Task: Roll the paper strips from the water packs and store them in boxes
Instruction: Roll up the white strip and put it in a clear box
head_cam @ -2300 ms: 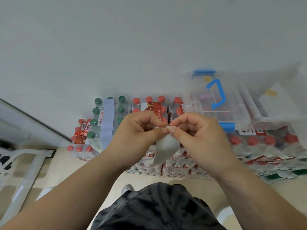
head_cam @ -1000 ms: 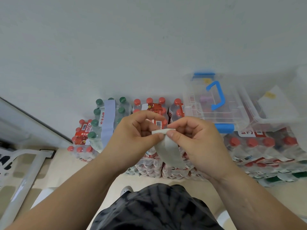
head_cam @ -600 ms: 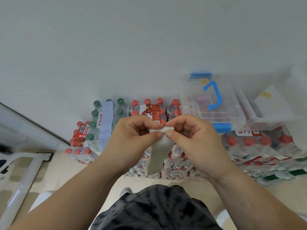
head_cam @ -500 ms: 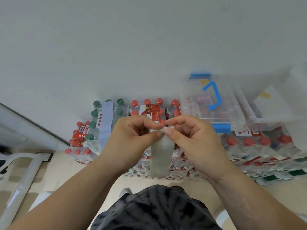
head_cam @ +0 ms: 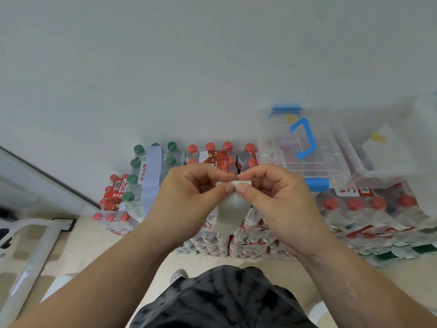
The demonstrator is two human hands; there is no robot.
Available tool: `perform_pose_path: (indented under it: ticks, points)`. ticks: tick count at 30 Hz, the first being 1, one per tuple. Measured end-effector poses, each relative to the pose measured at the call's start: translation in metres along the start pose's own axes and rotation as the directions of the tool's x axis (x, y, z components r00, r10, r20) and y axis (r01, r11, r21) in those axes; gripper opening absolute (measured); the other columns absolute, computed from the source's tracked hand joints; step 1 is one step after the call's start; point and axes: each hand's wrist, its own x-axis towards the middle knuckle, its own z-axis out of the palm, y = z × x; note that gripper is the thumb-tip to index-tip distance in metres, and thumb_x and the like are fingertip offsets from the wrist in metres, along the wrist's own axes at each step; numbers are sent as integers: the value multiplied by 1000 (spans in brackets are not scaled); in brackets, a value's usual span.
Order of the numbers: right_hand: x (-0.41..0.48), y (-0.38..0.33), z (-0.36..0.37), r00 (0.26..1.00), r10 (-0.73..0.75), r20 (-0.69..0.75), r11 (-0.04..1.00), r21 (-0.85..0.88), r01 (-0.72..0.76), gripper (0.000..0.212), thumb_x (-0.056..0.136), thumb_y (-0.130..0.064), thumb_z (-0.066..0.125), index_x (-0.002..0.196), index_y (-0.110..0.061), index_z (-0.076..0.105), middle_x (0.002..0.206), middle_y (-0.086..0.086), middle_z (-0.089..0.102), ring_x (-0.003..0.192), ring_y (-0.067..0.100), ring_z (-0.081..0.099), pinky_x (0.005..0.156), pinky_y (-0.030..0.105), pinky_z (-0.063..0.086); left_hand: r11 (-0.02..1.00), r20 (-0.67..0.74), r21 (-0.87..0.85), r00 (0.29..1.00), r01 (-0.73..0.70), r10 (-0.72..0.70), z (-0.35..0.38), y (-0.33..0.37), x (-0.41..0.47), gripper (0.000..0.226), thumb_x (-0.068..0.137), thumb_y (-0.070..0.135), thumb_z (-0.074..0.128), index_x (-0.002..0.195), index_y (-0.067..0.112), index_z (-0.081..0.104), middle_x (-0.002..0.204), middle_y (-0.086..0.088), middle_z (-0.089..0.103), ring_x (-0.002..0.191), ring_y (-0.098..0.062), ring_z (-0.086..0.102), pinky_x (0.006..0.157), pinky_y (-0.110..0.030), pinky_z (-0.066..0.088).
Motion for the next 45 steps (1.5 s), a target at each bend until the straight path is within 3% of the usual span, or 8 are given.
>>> perform_pose_path:
  ticks: [6, 11, 16, 27, 35, 38, 40, 45]
  points:
    - [3, -1, 0, 1000, 4, -8, 1000, -7, -4, 8, 87, -14, 76, 92, -20, 77, 85, 3, 78, 82, 19, 75, 74, 28, 60, 1000, 5, -22, 1000, -13, 13, 1, -2, 0, 13, 83, 8, 77, 86, 21, 79, 84, -24, 71, 83, -52, 61, 72, -65, 54]
    - [5, 2, -1, 1000, -8, -27, 1000, 14, 8, 12, 85, -11, 77, 90, -22, 77, 89, 6, 78, 87, 26, 75, 83, 42, 62, 991, 51, -114, 997, 68, -63, 0, -3, 1, 13, 84, 6, 73, 94, 12, 79, 89, -28, 71, 83, -42, 68, 64, -30, 59]
    - [5, 2, -1, 1000, 6, -25, 1000, 26, -5, 15, 86, -14, 76, 96, -25, 76, 88, 8, 78, 87, 28, 75, 82, 48, 63, 991, -8, -124, 998, 54, -55, 2, -4, 3, 14, 75, 10, 79, 86, 19, 81, 88, -21, 74, 86, -42, 68, 76, -50, 58]
    - [5, 3, -2, 996, -37, -79, 998, 41, 40, 25, 85, -7, 76, 95, -30, 80, 90, 10, 76, 89, 30, 71, 82, 37, 62, 979, 44, -176, 994, 102, -96, 7, -3, 5, 30, 82, -8, 72, 99, 15, 76, 88, -13, 77, 81, -20, 74, 66, -24, 57]
    - [5, 1, -5, 997, -43, -61, 997, 65, 47, 21, 82, -15, 76, 97, -29, 78, 90, 4, 78, 87, 23, 73, 80, 32, 62, 993, 45, -94, 997, 67, -63, 8, 3, 7, 15, 85, 8, 73, 96, 14, 79, 87, -16, 76, 80, -34, 71, 64, -27, 58]
    - [4, 0, -4, 997, -15, -82, 995, 95, 23, 26, 78, -30, 73, 104, -28, 75, 83, 3, 77, 78, 18, 73, 73, 29, 61, 999, 1, -42, 1000, 16, -16, 10, 0, 7, 18, 85, 10, 76, 92, 26, 80, 88, -24, 72, 86, -49, 63, 72, -57, 58]
    - [4, 1, -4, 994, -13, -110, 996, 92, 23, 23, 78, -37, 71, 101, -31, 75, 83, 10, 75, 78, 32, 71, 72, 42, 62, 1000, -2, -17, 1000, 0, 0, 11, -1, 6, 21, 85, 11, 76, 93, 30, 80, 90, -27, 70, 88, -52, 61, 76, -67, 52]
    - [5, 4, -5, 990, -47, -130, 995, 85, 58, 7, 81, -25, 73, 85, -28, 78, 84, 2, 77, 78, 15, 72, 73, 28, 59, 998, 6, -50, 999, 32, -32, 11, -1, 5, 20, 84, 3, 75, 91, 22, 79, 89, -18, 74, 86, -41, 68, 77, -56, 59]
